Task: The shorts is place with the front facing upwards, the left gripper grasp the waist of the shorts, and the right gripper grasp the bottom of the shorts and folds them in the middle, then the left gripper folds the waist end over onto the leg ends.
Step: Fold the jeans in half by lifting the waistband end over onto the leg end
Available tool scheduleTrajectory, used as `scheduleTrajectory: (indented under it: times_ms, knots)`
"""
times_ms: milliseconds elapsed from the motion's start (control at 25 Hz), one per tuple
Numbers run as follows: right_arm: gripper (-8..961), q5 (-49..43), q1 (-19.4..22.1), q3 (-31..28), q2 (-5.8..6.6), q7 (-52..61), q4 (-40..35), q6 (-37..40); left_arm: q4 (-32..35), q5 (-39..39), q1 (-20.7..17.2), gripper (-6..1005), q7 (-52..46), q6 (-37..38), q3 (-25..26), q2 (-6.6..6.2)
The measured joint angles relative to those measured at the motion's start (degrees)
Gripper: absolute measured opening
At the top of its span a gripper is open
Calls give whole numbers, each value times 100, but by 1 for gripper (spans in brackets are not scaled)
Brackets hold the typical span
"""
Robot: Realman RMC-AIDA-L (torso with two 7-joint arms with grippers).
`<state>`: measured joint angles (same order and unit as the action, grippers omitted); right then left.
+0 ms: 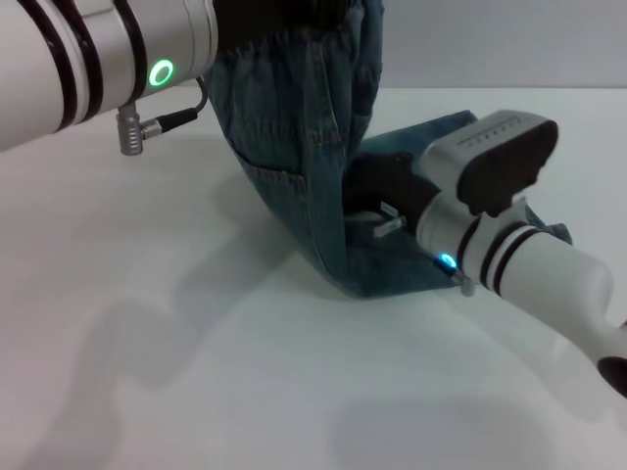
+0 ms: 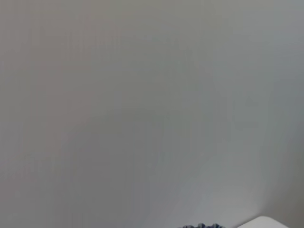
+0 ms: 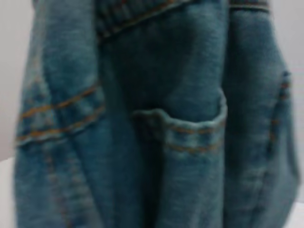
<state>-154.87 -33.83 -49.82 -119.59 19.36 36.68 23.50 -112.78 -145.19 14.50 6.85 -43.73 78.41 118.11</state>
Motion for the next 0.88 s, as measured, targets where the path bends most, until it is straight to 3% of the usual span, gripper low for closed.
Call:
scheduleTrajectory:
  times_ms: [240,560,840,880]
  knots:
    - [0,-186,854,-797,94,-219,100,468,140,0,-50,126,2,41,-2,2]
    - [0,-456,2162,-2416,72,-1230,870,513,386,0,-2,148,1,386,-178,2]
    - [-1,-465,3177,-2839,80,-1355,1483,483,886,228,109,167,-3,982,-465,7]
    - [-1,-465,3177,-2839,80,-1355,1483,483,999,294,135,169,1,1120,-519,8]
